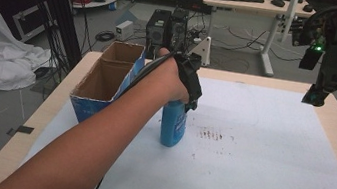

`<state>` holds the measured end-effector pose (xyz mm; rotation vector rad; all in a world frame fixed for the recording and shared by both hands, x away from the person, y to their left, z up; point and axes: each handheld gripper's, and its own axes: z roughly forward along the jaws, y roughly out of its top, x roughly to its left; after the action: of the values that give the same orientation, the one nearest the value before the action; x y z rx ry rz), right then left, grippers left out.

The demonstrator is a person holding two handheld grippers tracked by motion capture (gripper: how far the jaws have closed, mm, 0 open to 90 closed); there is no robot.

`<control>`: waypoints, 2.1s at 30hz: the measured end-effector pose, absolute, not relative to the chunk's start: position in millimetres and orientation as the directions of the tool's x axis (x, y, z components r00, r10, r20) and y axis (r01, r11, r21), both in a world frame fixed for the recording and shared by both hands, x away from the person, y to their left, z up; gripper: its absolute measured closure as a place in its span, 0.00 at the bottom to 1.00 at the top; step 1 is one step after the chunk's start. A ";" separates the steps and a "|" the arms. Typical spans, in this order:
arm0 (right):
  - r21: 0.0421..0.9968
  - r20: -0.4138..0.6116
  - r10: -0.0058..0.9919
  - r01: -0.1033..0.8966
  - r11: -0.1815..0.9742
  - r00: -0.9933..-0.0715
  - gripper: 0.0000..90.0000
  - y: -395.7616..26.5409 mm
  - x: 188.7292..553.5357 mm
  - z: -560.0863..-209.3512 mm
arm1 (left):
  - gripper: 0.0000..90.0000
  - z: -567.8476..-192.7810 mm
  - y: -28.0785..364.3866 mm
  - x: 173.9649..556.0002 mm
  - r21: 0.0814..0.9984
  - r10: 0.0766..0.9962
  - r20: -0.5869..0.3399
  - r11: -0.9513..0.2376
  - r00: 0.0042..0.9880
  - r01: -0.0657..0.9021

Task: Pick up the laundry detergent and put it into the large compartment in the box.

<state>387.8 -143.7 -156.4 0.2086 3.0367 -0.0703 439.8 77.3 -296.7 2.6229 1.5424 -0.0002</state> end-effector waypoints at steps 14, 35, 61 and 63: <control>-0.036 -0.100 0.137 0.141 0.989 -0.986 0.03 -144.4 387.8 -156.8 | 0.41 -296.9 75.0 438.3 0.083 0.854 -0.028 -0.516 0.519 0.853; -0.035 -0.107 0.143 0.148 0.988 -0.984 0.03 -146.3 383.2 -152.2 | 0.41 -229.9 95.6 431.0 0.051 0.813 -0.040 -0.578 0.580 0.814; -0.044 -0.106 0.124 0.129 0.991 -0.987 0.03 -135.3 382.3 -151.2 | 0.41 -120.0 164.4 430.3 0.030 0.849 -0.042 -0.526 0.527 0.850; -0.043 -0.106 0.128 0.133 0.990 -0.986 0.03 -134.7 382.1 -151.5 | 0.41 -115.3 173.5 430.9 0.036 0.864 -0.038 -0.501 0.502 0.865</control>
<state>382.1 -134.7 -151.5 0.1992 3.0307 -0.0762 430.9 173.5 -115.3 2.6794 1.5424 -0.0235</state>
